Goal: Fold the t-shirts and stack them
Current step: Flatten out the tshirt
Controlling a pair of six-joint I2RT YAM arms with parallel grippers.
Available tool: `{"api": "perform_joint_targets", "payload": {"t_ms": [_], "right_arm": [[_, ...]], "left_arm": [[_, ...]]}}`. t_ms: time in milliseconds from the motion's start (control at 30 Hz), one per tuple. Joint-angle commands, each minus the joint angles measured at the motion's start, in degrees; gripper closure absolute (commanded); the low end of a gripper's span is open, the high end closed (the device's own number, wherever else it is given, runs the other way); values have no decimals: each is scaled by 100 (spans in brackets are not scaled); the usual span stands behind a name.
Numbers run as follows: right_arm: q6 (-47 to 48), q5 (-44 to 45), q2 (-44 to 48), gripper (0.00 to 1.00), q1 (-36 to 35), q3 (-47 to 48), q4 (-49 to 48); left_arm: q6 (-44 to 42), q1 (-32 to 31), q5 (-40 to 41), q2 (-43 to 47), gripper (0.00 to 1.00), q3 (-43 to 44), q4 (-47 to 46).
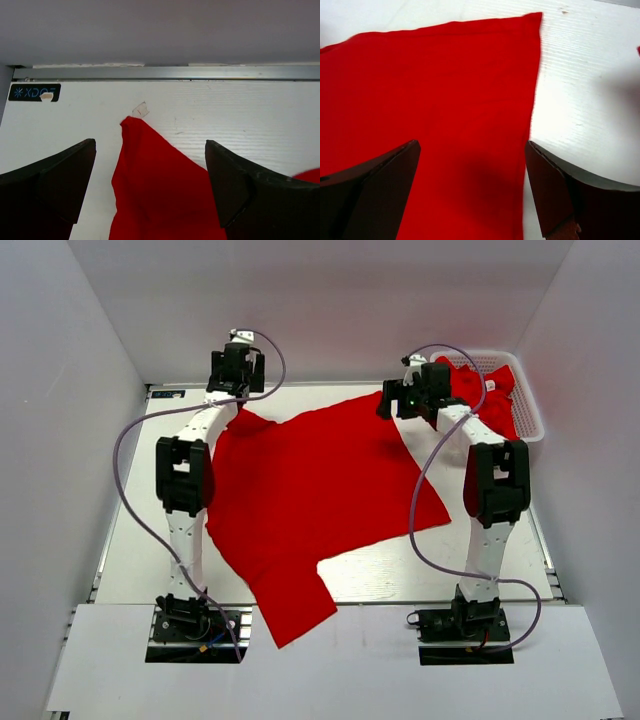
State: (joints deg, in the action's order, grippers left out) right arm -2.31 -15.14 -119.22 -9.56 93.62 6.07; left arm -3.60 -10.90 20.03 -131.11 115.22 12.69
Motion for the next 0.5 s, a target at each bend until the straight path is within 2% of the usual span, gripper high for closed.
{"api": "perform_joint_targets", "payload": {"t_ms": [0, 33, 167, 267, 333, 467], "right_arm": [[12, 89, 654, 10, -186, -290, -53], [11, 107, 785, 10, -195, -388, -88], [-129, 81, 1155, 10, -344, -1039, -185], [-200, -15, 1208, 10, -476, -1188, -27], [-200, -68, 1173, 10, -547, -1206, 44], [-349, -104, 989, 10, -757, -1233, 17]], "left_arm": [[568, -9, -122, 1112, 0, -515, 530], [684, -9, -122, 1297, 0, -518, 629], [1185, -9, -473, 2359, 0, -2342, 753], [1405, -87, -614, 3219, 0, -3658, 227], [1536, -88, -842, 3521, 0, -4206, 129], [1687, -88, -992, 3846, 0, -4490, 375]]}}
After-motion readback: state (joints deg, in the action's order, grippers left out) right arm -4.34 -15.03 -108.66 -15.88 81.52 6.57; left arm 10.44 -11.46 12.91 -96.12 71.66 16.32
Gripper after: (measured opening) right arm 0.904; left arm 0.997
